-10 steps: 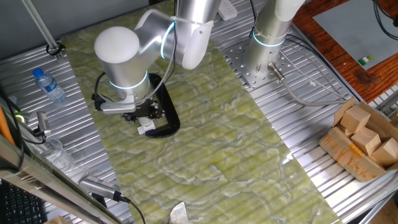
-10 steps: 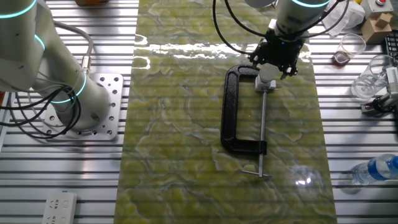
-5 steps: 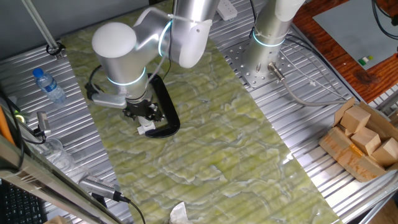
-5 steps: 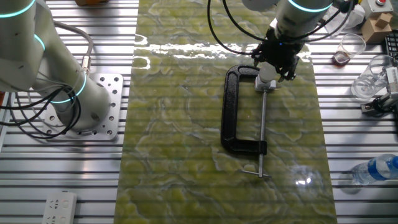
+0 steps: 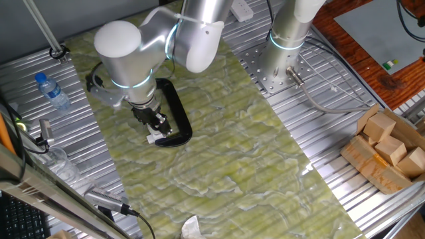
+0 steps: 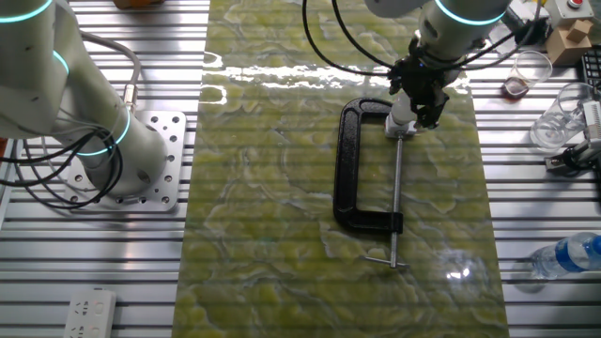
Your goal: Take out the light bulb by rotating it
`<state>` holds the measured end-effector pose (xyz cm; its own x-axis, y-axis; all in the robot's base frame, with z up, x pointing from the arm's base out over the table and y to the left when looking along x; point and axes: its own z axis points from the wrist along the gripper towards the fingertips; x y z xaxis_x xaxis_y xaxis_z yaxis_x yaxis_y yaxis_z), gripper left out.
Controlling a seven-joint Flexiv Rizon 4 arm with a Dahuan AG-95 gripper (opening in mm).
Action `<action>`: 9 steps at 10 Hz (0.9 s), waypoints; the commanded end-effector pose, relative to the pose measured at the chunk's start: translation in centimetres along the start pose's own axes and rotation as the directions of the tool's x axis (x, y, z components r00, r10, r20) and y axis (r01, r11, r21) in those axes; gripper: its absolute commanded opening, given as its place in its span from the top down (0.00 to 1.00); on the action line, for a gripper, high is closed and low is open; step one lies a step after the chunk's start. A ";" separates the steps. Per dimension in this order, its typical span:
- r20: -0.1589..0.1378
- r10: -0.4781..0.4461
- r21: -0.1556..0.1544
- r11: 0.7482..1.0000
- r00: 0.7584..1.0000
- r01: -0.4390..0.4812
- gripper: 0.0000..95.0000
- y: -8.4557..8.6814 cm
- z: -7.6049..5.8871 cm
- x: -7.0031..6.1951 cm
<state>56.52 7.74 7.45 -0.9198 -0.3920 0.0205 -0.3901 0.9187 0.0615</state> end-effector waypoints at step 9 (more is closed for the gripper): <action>0.004 0.259 -0.013 0.966 0.966 -0.259 0.20 -0.3 0.2 0.0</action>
<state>56.58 7.43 7.26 -0.9895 -0.1409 0.0324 -0.1385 0.9882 0.0654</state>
